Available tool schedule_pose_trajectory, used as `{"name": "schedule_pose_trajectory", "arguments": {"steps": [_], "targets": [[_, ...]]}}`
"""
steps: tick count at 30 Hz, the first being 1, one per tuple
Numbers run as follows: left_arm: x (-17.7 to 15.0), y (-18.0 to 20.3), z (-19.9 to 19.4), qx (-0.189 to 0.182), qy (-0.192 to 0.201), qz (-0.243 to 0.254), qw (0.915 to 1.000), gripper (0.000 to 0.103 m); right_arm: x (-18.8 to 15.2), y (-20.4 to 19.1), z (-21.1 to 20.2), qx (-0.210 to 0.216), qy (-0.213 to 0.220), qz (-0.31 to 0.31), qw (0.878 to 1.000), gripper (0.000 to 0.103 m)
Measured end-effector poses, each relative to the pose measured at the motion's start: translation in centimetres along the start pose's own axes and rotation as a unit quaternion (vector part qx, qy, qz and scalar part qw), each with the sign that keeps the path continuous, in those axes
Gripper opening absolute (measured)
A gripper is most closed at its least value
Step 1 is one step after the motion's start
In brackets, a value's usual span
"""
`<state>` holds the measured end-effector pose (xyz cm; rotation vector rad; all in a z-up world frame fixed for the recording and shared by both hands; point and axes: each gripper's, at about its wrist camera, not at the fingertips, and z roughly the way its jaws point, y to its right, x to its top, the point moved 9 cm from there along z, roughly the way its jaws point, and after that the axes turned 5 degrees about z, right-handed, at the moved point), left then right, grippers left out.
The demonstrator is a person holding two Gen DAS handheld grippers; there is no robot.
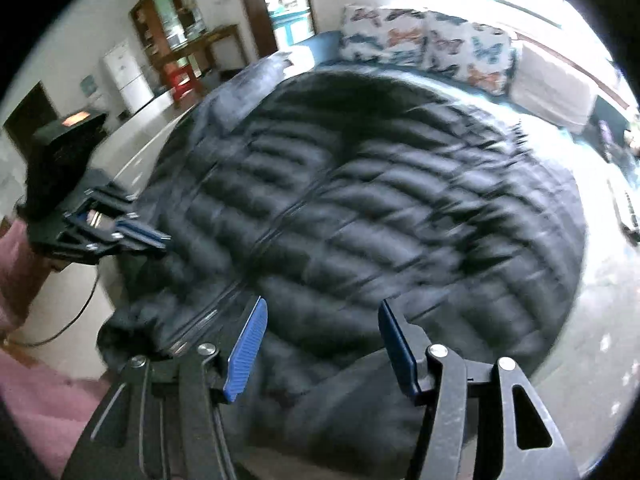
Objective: Fold large clothes
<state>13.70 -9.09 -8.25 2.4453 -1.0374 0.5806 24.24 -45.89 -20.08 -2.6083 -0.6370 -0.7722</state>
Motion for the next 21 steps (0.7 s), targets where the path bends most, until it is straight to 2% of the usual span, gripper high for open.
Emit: {"name": "schedule_pose_trajectory", "arguments": {"steps": [4, 6, 9, 12, 14, 16, 21], "targets": [[3.2, -5.7, -1.0, 0.041, -0.002, -0.067, 0.9969, 0.010, 4.4, 4.4, 1.2, -0.028, 0.006, 0.015, 0.999, 0.064], [4.8, -9.4, -1.3, 0.051, -0.001, -0.108, 0.9929, 0.010, 6.9, 6.5, 2.4, -0.027, 0.007, 0.037, 0.999, 0.064], [6.7, -15.8, -1.6, 0.078, -0.001, -0.181, 0.9804, 0.010, 9.7, 8.5, 5.3, -0.011, -0.004, 0.077, 0.997, 0.064], [7.9, -21.6, -1.5, 0.079, -0.007, -0.246, 0.9659, 0.010, 11.7, 9.5, 7.2, 0.016, -0.018, 0.097, 0.995, 0.064], [8.3, -24.7, -1.3, 0.081, -0.019, -0.274, 0.9581, 0.010, 13.5, 10.3, 8.3, 0.025, -0.023, 0.109, 0.993, 0.064], [8.7, -27.7, -1.3, 0.083, -0.014, -0.301, 0.9498, 0.010, 14.5, 11.1, 8.8, 0.029, -0.029, 0.116, 0.992, 0.064], [10.2, -32.7, -1.2, 0.042, 0.010, -0.361, 0.9315, 0.010, 17.5, 13.1, 9.5, 0.033, -0.033, 0.129, 0.991, 0.064]]}}
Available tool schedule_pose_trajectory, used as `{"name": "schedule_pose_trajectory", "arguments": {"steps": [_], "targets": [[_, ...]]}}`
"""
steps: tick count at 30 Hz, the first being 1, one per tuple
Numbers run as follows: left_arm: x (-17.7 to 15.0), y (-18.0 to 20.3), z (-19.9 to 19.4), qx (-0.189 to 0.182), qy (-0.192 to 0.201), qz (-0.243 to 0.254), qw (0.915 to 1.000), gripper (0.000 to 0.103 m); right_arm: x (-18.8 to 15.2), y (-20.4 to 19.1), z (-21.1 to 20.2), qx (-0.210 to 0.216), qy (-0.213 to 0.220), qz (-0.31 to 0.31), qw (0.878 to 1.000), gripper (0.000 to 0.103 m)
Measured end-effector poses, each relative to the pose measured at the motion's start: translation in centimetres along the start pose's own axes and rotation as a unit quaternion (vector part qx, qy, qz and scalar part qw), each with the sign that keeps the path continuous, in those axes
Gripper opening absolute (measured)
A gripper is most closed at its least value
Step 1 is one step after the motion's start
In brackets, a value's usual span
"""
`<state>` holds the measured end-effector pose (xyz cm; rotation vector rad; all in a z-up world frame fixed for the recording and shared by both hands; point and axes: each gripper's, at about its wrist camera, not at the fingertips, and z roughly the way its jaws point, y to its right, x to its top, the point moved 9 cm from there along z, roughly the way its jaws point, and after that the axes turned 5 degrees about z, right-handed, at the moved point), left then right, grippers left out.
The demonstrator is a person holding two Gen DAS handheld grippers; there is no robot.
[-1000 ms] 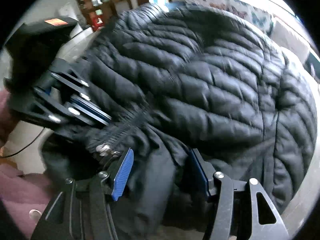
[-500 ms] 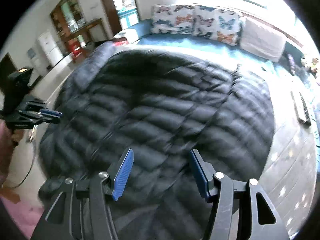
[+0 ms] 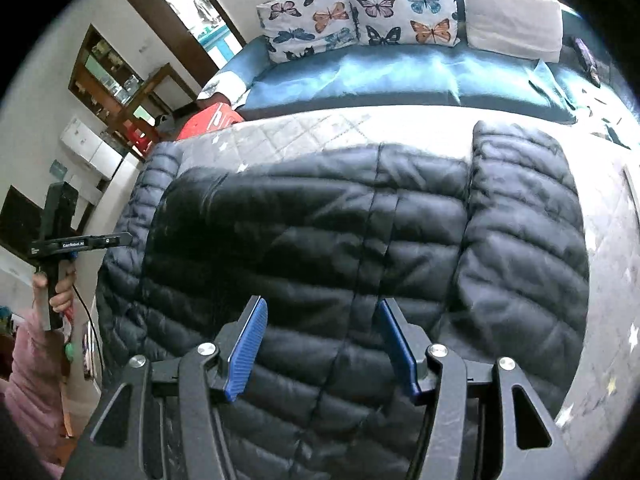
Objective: Fold large clothes
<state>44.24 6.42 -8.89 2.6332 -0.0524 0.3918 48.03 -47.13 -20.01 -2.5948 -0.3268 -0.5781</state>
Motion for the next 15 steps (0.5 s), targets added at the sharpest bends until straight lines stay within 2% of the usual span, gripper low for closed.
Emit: {"name": "schedule_pose_trajectory", "arguments": {"steps": [3, 5, 8, 11, 13, 15], "targets": [[2.6, -1.1, 0.4, 0.013, 0.018, -0.015, 0.9996, 0.010, 2.1, 1.0, 0.2, 0.009, 0.006, 0.018, 1.000, 0.065], [3.9, -1.9, 0.9, 0.007, 0.029, -0.038, 0.9988, 0.011, 3.2, 2.0, 1.0, 0.014, 0.012, 0.041, 0.999, 0.069], [5.1, -2.9, 2.2, -0.005, 0.028, -0.066, 0.9974, 0.013, 4.5, 3.4, 2.8, 0.029, 0.019, 0.077, 0.996, 0.069], [6.0, -4.1, 3.2, 0.007, 0.037, -0.080, 0.9961, 0.013, 5.4, 5.0, 4.7, 0.026, 0.027, 0.104, 0.994, 0.069], [6.5, -4.7, 3.6, -0.003, 0.044, -0.087, 0.9952, 0.014, 5.9, 6.6, 5.6, 0.010, 0.040, 0.128, 0.991, 0.069], [6.7, -5.2, 4.2, -0.018, 0.047, -0.098, 0.9939, 0.020, 5.7, 8.1, 6.5, 0.019, 0.028, 0.161, 0.986, 0.069]]}}
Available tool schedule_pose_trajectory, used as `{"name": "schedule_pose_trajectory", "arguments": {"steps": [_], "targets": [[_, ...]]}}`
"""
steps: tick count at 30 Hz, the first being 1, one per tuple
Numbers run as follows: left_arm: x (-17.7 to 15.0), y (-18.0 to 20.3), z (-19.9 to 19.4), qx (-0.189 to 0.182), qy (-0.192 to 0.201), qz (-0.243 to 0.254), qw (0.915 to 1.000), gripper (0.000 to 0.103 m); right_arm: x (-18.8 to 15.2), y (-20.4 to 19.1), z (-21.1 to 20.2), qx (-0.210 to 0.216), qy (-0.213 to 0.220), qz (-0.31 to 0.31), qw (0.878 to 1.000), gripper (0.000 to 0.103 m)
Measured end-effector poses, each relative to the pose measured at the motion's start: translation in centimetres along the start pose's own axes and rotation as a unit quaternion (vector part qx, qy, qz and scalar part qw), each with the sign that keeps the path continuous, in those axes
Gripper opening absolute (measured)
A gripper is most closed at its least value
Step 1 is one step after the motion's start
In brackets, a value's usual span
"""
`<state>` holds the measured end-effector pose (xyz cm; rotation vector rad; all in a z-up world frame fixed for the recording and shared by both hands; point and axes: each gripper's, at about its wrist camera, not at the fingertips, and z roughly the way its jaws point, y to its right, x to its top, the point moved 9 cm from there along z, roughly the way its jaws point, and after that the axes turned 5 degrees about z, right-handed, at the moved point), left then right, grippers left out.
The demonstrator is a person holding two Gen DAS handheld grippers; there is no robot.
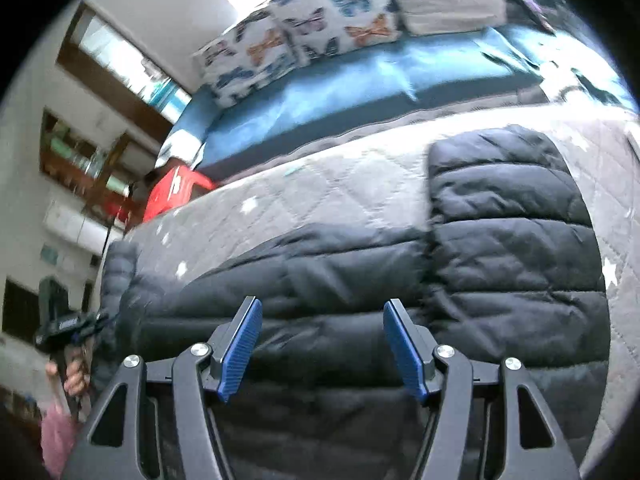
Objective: Fold large clothes
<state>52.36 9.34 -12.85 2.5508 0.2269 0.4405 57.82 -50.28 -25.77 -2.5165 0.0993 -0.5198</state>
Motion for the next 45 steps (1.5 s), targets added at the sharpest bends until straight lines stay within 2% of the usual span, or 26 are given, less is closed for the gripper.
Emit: {"name": "schedule_pose_trajectory", "arguments": {"steps": [2, 4, 5, 7, 12, 15, 18, 19, 20, 21, 23, 25, 26, 28, 30, 31, 32, 33, 34, 35, 37, 38, 43, 45], "targets": [[0.2, -0.6, 0.5, -0.008, 0.000, -0.008, 0.9999, 0.038, 0.0, 2.0, 0.5, -0.015, -0.011, 0.018, 1.000, 0.069], [0.5, -1.3, 0.7, -0.010, 0.006, -0.016, 0.9998, 0.052, 0.0, 4.1, -0.2, -0.061, -0.001, 0.026, 0.998, 0.069], [0.8, -1.6, 0.7, -0.011, 0.012, -0.020, 0.9997, 0.061, 0.1, 4.5, -0.6, -0.062, 0.004, 0.028, 0.998, 0.069], [1.1, -2.1, 0.9, -0.004, 0.019, -0.028, 0.9994, 0.066, 0.1, 3.9, -1.2, -0.044, 0.007, 0.009, 0.999, 0.069], [1.6, -3.6, 2.8, -0.004, 0.008, -0.067, 0.9977, 0.066, 0.6, 2.0, 0.2, 0.029, -0.007, 0.018, 0.999, 0.069], [2.0, -4.4, 3.2, -0.025, 0.018, -0.094, 0.9951, 0.066, 0.5, 1.9, 1.6, 0.024, -0.012, 0.006, 1.000, 0.069], [2.4, -4.6, 4.0, -0.046, 0.018, -0.091, 0.9946, 0.064, 0.7, 1.4, 1.5, 0.023, 0.004, -0.016, 1.000, 0.069], [2.5, -4.6, 4.2, -0.047, 0.017, -0.085, 0.9951, 0.063, 0.7, 1.8, 1.2, 0.021, 0.006, -0.016, 1.000, 0.065], [2.7, -4.3, 4.3, -0.043, 0.022, -0.072, 0.9962, 0.059, 0.7, 1.9, 1.1, 0.021, 0.007, -0.013, 1.000, 0.053], [2.9, -4.0, 4.4, -0.039, 0.029, -0.058, 0.9971, 0.057, 0.7, 2.0, 0.9, 0.023, 0.009, -0.010, 1.000, 0.046], [3.0, -2.8, 4.4, -0.037, 0.043, -0.030, 0.9979, 0.034, 0.7, 2.0, 0.5, 0.023, 0.020, -0.018, 0.999, 0.027], [3.2, -1.2, 3.8, -0.034, 0.062, -0.009, 0.9975, 0.021, 0.7, 1.1, -0.7, 0.008, 0.042, -0.042, 0.998, 0.021], [3.2, -0.2, 3.0, -0.033, 0.082, 0.008, 0.9961, 0.018, 0.8, 0.4, -1.4, 0.007, 0.056, -0.055, 0.997, 0.018], [3.4, 2.2, 0.4, -0.045, 0.138, 0.053, 0.9880, 0.017, 0.8, -1.3, -4.0, 0.034, 0.096, -0.084, 0.991, 0.017], [3.1, 4.0, -2.1, -0.054, 0.193, 0.097, 0.9749, 0.017, 0.9, -2.3, -6.5, 0.056, 0.135, -0.105, 0.984, 0.017], [3.0, 4.2, -2.2, -0.033, 0.202, 0.108, 0.9729, 0.017, 1.3, -2.0, -6.9, 0.045, 0.148, -0.108, 0.982, 0.017], [3.0, 4.1, -1.6, 0.003, 0.198, 0.117, 0.9732, 0.020, 1.7, -1.4, -6.4, 0.027, 0.143, -0.104, 0.984, 0.017], [3.1, 3.6, 0.1, 0.044, 0.176, 0.122, 0.9759, 0.022, 1.9, -0.4, -5.5, 0.017, 0.124, -0.088, 0.988, 0.018], [3.2, 3.1, 1.4, 0.063, 0.157, 0.117, 0.9786, 0.024, 2.0, 1.0, -3.7, 0.002, 0.091, -0.060, 0.994, 0.020], [3.0, 2.3, 3.1, 0.077, 0.130, 0.105, 0.9829, 0.024, 2.1, 1.8, -2.7, -0.010, 0.078, -0.044, 0.996, 0.026], [2.6, 1.2, 5.1, 0.096, 0.091, 0.083, 0.9878, 0.028, 1.9, 2.4, -2.2, -0.028, 0.076, -0.040, 0.996, 0.028], [2.4, 0.8, 5.5, 0.100, 0.084, 0.072, 0.9888, 0.030, 1.9, 2.1, -2.4, -0.029, 0.082, -0.043, 0.995, 0.028], [1.5, 1.0, 4.0, 0.095, 0.105, 0.058, 0.9881, 0.040, 1.8, 0.9, -4.9, -0.072, 0.094, -0.078, 0.990, 0.031], [1.1, 1.8, 3.1, 0.100, 0.114, 0.069, 0.9860, 0.055, 1.7, 0.9, -5.7, -0.061, 0.093, -0.066, 0.992, 0.031]]}}
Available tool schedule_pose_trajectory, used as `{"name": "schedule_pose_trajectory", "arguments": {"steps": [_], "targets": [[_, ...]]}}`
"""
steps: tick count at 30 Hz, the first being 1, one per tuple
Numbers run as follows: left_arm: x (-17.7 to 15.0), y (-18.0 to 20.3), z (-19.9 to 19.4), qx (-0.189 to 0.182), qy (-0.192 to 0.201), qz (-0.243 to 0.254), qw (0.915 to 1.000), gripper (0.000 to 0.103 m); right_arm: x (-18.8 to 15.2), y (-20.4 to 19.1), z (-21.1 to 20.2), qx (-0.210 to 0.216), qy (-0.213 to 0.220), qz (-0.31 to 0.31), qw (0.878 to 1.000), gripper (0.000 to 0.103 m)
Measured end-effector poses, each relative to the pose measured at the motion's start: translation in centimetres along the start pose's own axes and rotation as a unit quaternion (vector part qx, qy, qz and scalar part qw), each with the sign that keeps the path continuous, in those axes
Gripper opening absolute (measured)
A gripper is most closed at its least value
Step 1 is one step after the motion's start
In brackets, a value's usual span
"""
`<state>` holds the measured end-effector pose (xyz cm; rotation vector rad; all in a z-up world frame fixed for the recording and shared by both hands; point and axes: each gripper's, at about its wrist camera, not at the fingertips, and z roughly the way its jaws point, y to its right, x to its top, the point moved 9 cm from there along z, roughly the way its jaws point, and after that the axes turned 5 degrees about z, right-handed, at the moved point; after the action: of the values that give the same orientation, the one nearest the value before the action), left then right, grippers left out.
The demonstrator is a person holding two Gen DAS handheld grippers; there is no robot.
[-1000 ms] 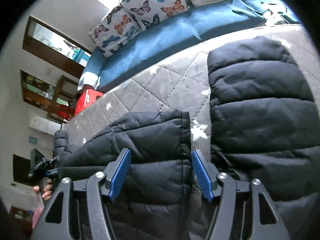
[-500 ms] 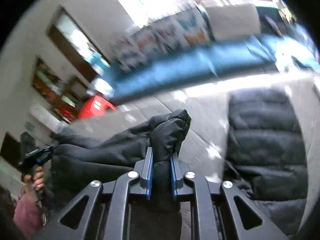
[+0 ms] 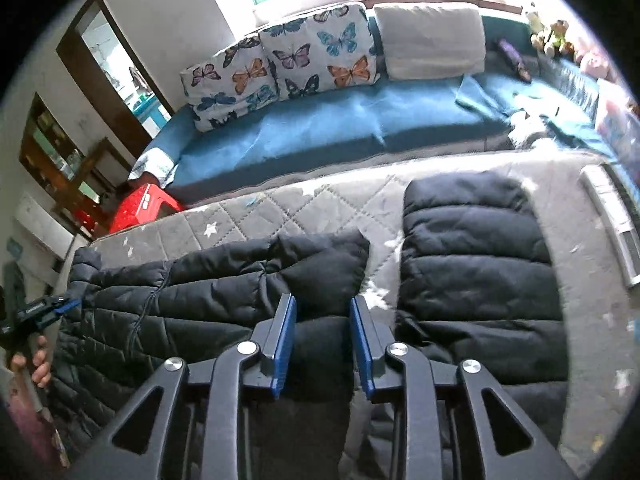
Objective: Fold large clothes
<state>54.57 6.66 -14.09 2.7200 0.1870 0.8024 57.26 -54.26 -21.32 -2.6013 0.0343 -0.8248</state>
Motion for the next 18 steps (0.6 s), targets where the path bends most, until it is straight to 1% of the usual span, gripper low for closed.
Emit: {"name": "schedule_pose_trajectory", "arguments": {"steps": [1, 3, 4, 7, 9, 10, 11, 13, 14, 16, 18], "targets": [[-0.1, 0.4, -0.6, -0.003, 0.005, 0.003, 1.0000, 0.059, -0.4, -0.1, 0.0, 0.006, -0.003, 0.007, 1.000, 0.032], [-0.3, 1.3, -2.3, -0.016, 0.010, 0.015, 0.9997, 0.059, -0.8, -0.2, -0.5, 0.009, -0.009, 0.009, 1.000, 0.032], [0.0, 1.0, -3.5, -0.016, 0.008, 0.020, 0.9996, 0.059, -0.9, -0.5, -0.7, 0.011, -0.011, 0.008, 1.000, 0.032], [0.9, -0.6, -7.5, 0.004, 0.017, 0.016, 0.9997, 0.059, -1.2, -1.7, -2.6, 0.032, -0.010, 0.004, 0.999, 0.032], [1.2, -2.7, -10.0, 0.009, 0.030, -0.005, 0.9995, 0.059, -1.2, -2.4, -4.0, 0.038, -0.003, -0.001, 0.999, 0.032], [1.4, -4.1, -11.5, 0.010, 0.036, -0.015, 0.9992, 0.061, -1.4, -2.8, -4.8, 0.037, 0.001, -0.007, 0.999, 0.032], [1.6, -5.5, -12.5, 0.015, 0.044, -0.027, 0.9986, 0.066, -1.5, -3.2, -5.8, 0.034, 0.003, -0.013, 0.999, 0.032], [1.9, -9.0, -14.1, 0.043, 0.054, -0.046, 0.9965, 0.068, -1.7, -3.6, -7.1, 0.030, 0.008, -0.020, 0.999, 0.032], [1.8, -11.2, -14.9, 0.050, 0.054, -0.054, 0.9958, 0.068, -2.0, -3.8, -7.9, 0.027, 0.009, -0.025, 0.999, 0.032], [1.3, -14.0, -15.4, 0.058, 0.043, -0.075, 0.9946, 0.068, -2.3, -3.9, -9.1, 0.022, 0.011, -0.031, 0.999, 0.032], [0.2, -16.7, -15.0, 0.058, 0.029, -0.096, 0.9933, 0.068, -2.8, -3.7, -10.1, 0.016, 0.010, -0.035, 0.999, 0.032]]}}
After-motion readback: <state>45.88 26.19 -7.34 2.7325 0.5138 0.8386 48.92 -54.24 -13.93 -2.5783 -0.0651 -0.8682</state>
